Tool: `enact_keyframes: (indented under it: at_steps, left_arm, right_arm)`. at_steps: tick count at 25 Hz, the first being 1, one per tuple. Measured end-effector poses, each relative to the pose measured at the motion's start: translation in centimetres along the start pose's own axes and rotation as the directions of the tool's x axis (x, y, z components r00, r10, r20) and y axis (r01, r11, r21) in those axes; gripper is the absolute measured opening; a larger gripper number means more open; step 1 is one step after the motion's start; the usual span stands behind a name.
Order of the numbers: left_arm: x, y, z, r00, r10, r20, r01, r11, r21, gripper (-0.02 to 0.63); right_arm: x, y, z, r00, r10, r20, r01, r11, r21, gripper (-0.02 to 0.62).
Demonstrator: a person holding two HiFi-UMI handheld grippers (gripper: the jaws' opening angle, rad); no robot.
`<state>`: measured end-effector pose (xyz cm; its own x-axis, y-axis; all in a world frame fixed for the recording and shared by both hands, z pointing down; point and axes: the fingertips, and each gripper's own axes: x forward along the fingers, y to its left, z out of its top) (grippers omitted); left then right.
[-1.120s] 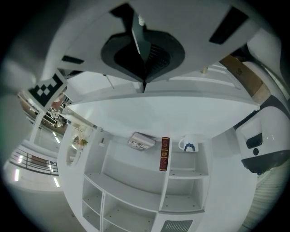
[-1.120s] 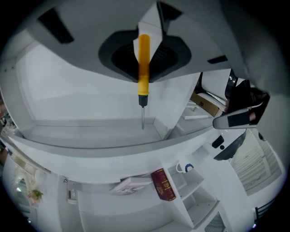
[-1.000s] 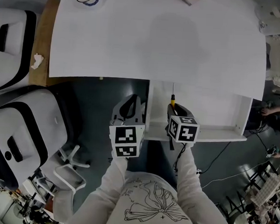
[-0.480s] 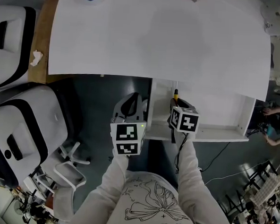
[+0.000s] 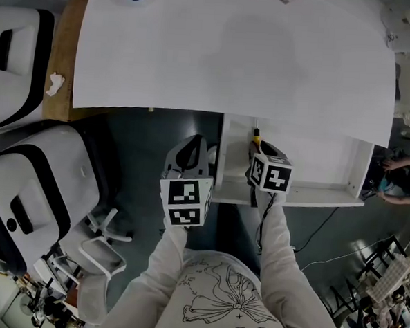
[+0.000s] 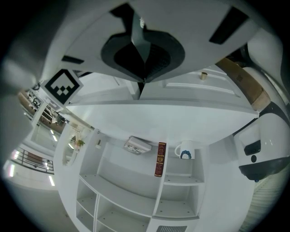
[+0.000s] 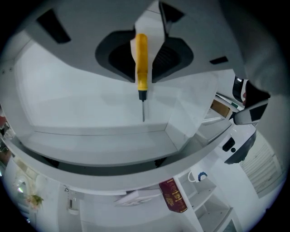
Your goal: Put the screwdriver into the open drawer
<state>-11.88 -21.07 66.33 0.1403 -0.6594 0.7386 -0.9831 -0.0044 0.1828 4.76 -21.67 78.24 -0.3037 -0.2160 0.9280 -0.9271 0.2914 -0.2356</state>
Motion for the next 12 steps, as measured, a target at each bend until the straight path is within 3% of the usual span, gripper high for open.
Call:
enact_keyframes:
  at_steps: [6, 12]
  left_arm:
    - [-1.4, -0.4, 1.7, 0.999, -0.001, 0.036, 0.001, 1.000, 0.011, 0.008]
    - [-4.0, -1.8, 4.4, 0.995, -0.005, 0.096, 0.003, 1.000, 0.018, 0.008]
  right_arm:
    - [-4.0, 0.6, 2.4, 0.994, 0.009, 0.108, -0.012, 0.999, 0.031, 0.100]
    - [-9.8, 1.1, 5.6, 0.970, 0.010, 0.244, -0.023, 0.999, 0.047, 0.067]
